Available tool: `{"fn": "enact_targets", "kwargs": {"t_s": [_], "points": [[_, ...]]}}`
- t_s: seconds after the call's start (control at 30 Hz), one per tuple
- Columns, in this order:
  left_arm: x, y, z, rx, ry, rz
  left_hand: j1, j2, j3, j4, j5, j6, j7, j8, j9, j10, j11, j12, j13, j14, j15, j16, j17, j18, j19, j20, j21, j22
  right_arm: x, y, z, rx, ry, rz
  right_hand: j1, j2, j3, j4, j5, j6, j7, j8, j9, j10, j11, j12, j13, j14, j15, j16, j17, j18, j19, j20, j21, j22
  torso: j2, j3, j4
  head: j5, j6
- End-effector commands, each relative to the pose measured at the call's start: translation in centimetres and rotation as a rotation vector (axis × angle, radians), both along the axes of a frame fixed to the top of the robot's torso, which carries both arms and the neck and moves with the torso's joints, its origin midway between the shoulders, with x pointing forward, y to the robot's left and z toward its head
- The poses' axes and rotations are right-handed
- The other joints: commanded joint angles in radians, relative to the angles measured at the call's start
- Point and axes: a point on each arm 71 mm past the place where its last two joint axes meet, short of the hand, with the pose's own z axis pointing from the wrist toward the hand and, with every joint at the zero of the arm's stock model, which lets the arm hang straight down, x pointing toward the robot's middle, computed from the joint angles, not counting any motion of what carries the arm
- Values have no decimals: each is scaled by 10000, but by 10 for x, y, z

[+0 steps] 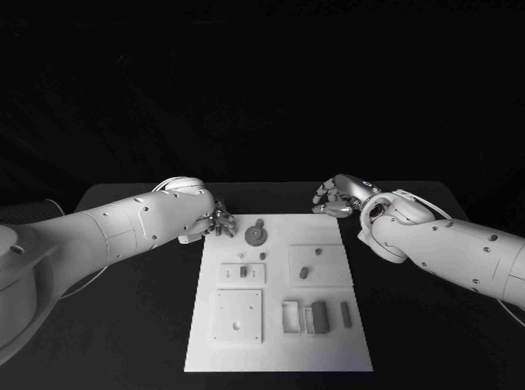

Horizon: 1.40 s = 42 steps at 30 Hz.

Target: Assemble the parts on the task board

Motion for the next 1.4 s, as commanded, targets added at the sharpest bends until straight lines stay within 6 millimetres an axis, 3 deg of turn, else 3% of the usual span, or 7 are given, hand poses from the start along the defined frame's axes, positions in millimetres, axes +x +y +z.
{"fn": "enact_targets", "kwargs": {"t_s": [0.03,0.23,0.53,1.23,1.4], "points": [[-1,-2,0,-154,47,-115,198,67,90,-46,-22,284,41,138,96,80,-63,57,-19,30,-58,57,-22,456,51,-43,66,223,0,1,0,-52,43,74,-97,17,-26,65,17,9,62,-36,10,5,60,-42,15,21,-65,-61,-17,127,36,-44,-41,148,-4,-4,5,8,-10],[-1,-1,1,-227,-96,-69,508,196,141,-245,24,614,-89,388,271,208,-175,117,-40,119,-100,146,-35,449,129,-78,165,225,0,0,0,-56,42,60,-105,12,-28,73,18,8,63,-38,12,5,61,-43,15,21,-64,-61,-17,127,36,-44,-42,148,-8,-2,3,20,-1],[-7,6,2,-599,-241,161,676,287,167,-371,158,736,-148,490,357,320,-230,193,-32,201,-139,238,-16,449,212,-112,258,230,0,-2,-1,-69,47,26,-116,5,-30,85,18,6,64,-41,14,5,61,-44,16,21,-63,-62,-17,127,37,-44,-43,149,-22,2,15,27,-10],[-63,19,10,-1732,305,687,698,302,168,-400,448,885,-223,589,439,467,-304,323,-7,297,-193,399,45,443,310,-165,453,238,1,-12,-1,-116,83,-163,-120,-4,-24,101,35,7,64,-45,22,6,61,-45,18,22,-62,-62,-18,127,37,-46,-46,149,-42,-15,47,31,33],[-74,11,9,-1826,339,534,686,282,176,-435,806,916,-240,610,465,494,-322,364,-3,318,-222,441,58,441,324,-189,532,233,1,-12,-1,-120,91,-162,-122,-8,-24,104,36,7,64,-46,23,6,62,-45,18,22,-62,-62,-18,127,37,-46,-47,150,-55,-42,82,44,-2]]}}
